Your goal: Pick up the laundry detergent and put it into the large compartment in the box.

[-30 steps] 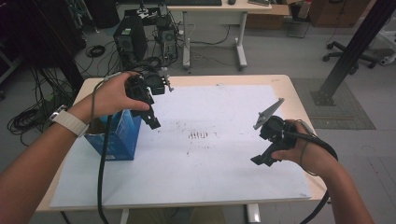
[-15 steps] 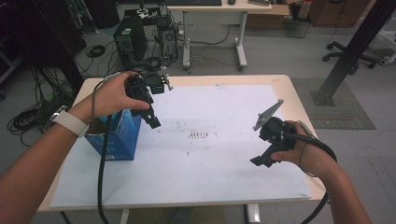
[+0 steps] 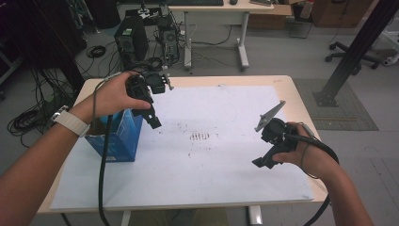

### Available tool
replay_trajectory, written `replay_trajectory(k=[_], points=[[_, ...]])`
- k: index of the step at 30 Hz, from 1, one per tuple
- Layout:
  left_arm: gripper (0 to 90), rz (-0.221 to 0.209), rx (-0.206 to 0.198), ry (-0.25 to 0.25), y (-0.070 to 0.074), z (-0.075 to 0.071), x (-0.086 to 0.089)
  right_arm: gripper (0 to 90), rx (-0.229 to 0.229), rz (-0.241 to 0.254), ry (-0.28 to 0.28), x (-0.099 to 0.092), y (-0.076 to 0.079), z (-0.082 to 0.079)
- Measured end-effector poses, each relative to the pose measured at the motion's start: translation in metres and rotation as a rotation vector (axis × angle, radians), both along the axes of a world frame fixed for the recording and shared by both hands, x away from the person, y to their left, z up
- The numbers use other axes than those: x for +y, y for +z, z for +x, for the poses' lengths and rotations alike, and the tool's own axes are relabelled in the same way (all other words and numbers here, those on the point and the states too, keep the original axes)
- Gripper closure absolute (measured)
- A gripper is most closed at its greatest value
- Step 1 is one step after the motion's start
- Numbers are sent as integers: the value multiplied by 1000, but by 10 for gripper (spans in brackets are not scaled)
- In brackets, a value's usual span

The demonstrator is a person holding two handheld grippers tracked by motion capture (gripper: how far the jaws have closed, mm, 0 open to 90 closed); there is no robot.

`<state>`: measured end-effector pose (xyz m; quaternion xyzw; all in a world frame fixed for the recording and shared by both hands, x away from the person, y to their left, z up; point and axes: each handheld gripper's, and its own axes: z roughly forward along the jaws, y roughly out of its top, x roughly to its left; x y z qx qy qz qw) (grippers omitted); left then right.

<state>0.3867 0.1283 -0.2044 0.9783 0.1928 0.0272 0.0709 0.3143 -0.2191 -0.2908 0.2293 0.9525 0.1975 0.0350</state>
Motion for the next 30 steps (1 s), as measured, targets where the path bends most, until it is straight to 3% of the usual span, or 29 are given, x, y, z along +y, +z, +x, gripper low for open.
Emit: replay_trajectory(k=[30], points=[[109,1,-14,14,3,-3,4,95,-6,-2,9,2,4,-2]])
